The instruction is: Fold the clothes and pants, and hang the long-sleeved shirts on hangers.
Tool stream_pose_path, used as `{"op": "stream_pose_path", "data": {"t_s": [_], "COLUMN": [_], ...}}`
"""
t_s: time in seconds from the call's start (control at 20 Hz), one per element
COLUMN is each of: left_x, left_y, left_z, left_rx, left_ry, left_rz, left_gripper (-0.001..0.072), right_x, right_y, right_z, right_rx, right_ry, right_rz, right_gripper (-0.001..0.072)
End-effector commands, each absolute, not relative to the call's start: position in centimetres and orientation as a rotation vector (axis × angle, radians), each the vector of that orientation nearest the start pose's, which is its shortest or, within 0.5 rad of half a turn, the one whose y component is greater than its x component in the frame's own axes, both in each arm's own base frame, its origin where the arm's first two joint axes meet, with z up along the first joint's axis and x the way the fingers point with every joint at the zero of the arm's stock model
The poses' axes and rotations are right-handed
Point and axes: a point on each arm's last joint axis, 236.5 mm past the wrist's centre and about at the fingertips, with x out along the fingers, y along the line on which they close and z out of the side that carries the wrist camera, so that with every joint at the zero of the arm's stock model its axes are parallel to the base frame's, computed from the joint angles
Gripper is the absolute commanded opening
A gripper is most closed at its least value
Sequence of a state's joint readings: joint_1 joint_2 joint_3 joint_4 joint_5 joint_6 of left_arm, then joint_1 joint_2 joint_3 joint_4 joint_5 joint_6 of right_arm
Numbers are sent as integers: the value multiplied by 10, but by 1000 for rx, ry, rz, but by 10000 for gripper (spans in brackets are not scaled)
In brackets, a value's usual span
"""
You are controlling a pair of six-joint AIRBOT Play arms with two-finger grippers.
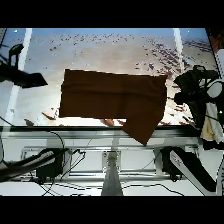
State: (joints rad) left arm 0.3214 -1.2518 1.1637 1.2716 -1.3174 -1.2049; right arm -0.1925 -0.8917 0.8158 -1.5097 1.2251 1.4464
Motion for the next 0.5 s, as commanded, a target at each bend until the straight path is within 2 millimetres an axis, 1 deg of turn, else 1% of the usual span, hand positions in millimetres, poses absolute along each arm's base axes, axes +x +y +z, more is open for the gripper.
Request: {"op": "stream_pose_path", "data": {"t_s": [0.0,0.1,0.2,0.25,0.3,0.4,0.45], "left_x": [294,265,244,240,240,249,252], "left_y": [49,26,11,8,5,0,-3], "left_z": [-7,-40,-71,-80,-87,-94,-98], "left_rx": [-307,-418,-445,-445,-455,-510,-528], "left_ry": [1305,1341,1389,1399,1397,1382,1381], "left_rz": [-103,-150,-201,-213,-225,-227,-241], "left_gripper": [464,465,466,466,466,466,465], "right_x": [253,254,256,258,259,259,257], "right_y": [-36,-36,-34,-33,-32,-36,-43], "right_z": [24,28,27,28,28,28,28], "right_rx": [62,62,70,75,77,61,36], "right_ry": [1257,1236,1234,1225,1217,1220,1224], "right_rz": [-51,-51,-46,-42,-42,-52,-70], "right_gripper": [367,366,366,367,367,362,298]}}
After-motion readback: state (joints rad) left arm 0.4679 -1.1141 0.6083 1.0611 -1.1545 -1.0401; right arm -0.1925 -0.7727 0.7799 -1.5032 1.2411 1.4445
